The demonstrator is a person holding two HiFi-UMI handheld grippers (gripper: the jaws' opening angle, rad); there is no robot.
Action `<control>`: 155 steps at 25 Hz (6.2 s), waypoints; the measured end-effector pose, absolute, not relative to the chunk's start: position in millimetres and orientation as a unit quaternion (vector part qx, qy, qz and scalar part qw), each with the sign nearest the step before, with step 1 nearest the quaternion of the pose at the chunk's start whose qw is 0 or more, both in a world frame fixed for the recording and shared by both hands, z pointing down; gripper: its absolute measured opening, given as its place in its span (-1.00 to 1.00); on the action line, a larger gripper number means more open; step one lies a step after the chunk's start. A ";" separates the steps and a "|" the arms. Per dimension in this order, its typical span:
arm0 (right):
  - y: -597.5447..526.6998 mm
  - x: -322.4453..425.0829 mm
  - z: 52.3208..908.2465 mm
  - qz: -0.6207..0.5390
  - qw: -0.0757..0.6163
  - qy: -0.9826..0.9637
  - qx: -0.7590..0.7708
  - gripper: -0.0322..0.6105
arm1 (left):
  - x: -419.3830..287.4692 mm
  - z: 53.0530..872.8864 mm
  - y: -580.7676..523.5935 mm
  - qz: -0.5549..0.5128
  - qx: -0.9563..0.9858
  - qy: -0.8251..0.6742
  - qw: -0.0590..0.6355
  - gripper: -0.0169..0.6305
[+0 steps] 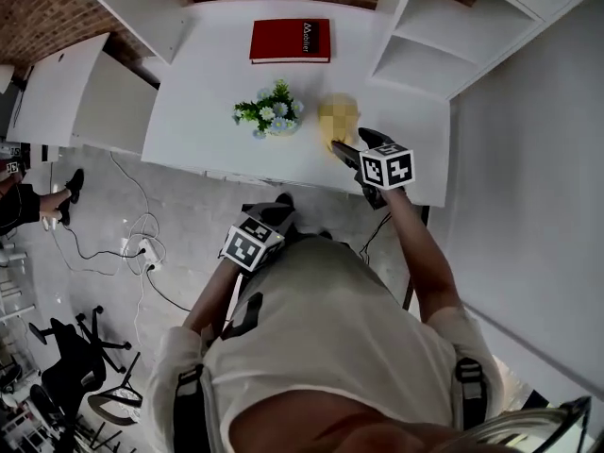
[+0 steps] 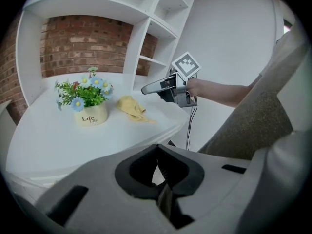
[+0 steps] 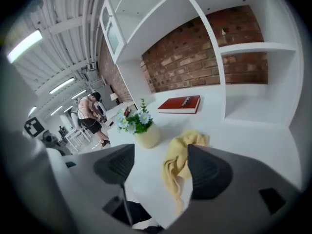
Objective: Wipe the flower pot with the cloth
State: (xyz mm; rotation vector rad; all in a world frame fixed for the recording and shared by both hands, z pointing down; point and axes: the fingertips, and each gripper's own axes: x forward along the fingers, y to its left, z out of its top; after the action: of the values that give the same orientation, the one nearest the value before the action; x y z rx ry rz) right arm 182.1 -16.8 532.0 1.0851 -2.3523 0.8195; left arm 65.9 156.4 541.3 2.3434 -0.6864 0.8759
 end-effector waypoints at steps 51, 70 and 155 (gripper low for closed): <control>-97.6 80.7 614.2 0.631 -0.097 -0.675 0.369 -0.70 | -15.2 602.9 -89.5 0.329 0.889 -0.286 0.142 0.14; -90.5 75.7 593.2 0.617 -0.070 -0.684 0.382 -0.71 | -16.6 604.3 -85.8 0.342 0.891 -0.271 0.126 0.14; -59.2 47.6 569.9 0.601 -0.194 -0.687 0.359 -0.72 | -9.9 591.5 -47.0 0.353 0.907 -0.216 0.081 0.14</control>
State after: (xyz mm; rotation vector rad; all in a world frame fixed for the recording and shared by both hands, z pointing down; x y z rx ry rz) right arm 47.6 -59.2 569.9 1.2922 -2.4734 2.1662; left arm -9.9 -47.0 591.5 2.7102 -0.6463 1.0546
